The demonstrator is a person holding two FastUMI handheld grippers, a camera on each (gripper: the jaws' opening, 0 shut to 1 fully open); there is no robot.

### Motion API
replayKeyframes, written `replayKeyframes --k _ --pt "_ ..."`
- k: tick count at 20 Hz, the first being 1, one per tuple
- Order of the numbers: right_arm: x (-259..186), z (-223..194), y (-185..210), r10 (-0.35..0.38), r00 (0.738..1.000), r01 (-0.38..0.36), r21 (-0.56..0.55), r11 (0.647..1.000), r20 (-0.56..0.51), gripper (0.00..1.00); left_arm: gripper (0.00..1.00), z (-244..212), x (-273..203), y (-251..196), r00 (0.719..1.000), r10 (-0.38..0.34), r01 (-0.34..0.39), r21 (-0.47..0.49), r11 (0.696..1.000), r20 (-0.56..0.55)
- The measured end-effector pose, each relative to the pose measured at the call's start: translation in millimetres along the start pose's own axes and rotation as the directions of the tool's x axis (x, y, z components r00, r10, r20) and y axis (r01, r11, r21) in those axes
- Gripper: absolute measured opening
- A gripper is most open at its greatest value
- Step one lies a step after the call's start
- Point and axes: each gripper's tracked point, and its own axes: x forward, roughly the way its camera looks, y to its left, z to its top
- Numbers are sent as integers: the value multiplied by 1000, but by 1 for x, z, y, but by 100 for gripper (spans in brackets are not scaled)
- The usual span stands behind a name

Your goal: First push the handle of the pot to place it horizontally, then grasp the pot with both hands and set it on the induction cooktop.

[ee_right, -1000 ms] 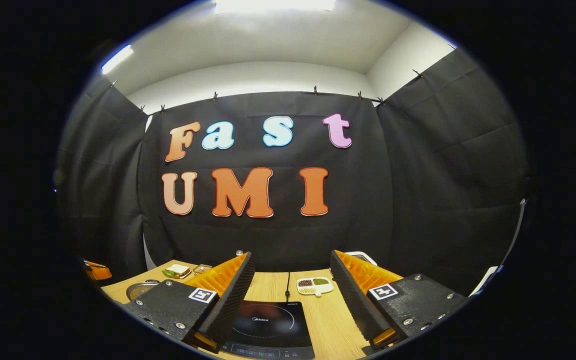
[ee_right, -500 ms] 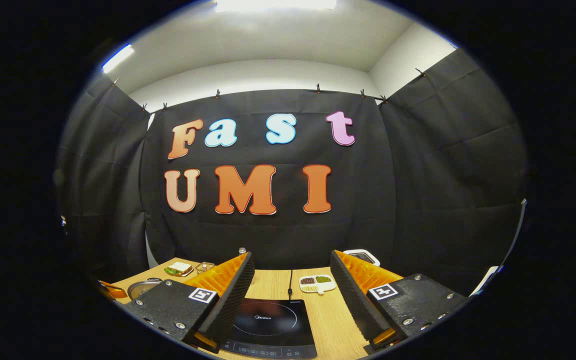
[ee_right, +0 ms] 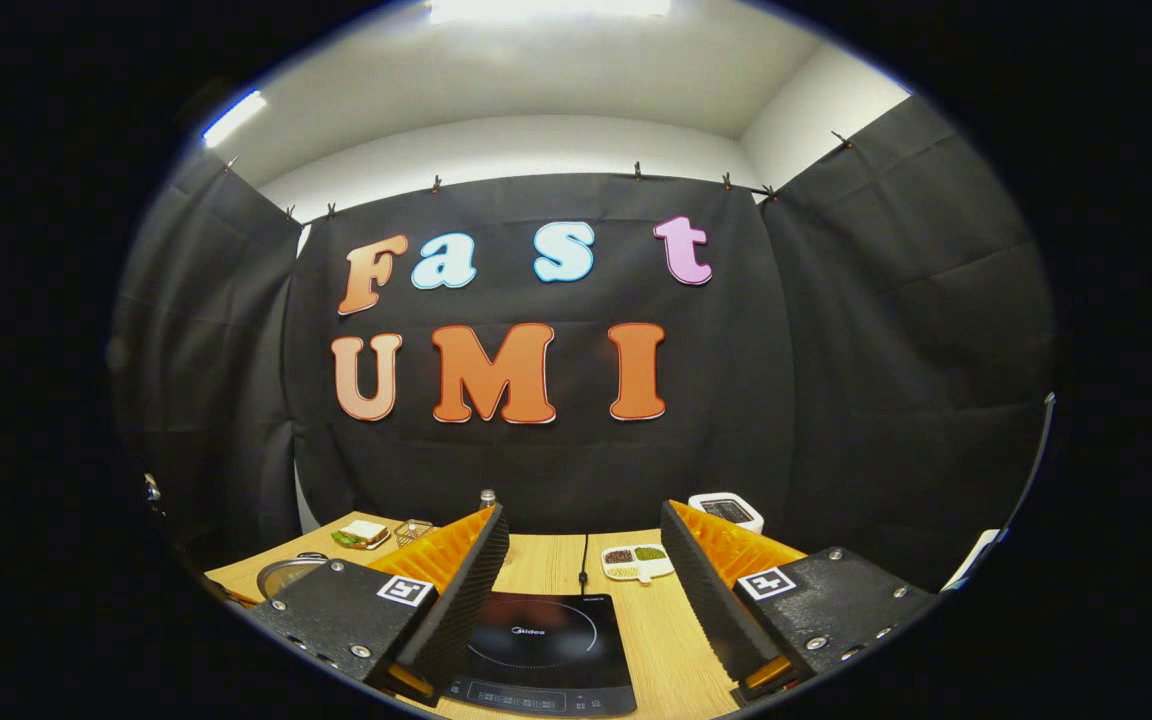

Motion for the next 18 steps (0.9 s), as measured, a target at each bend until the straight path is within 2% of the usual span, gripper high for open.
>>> replayKeyframes --k 8,12,18 --pt "5 -7 -5 -8 1000 8 14 1000 -15 95 4 -41 34 5 993 -2 7 38 999 -117" --pt "6 -10 -6 -9 1000 10 14 1000 -22 95 4 -53 54 8 986 -12 16 23 1000 -165" --pt "9 -10 -5 -8 1000 9 10 1000 -22 95 1 -48 70 6 986 -17 18 4 1000 -163"
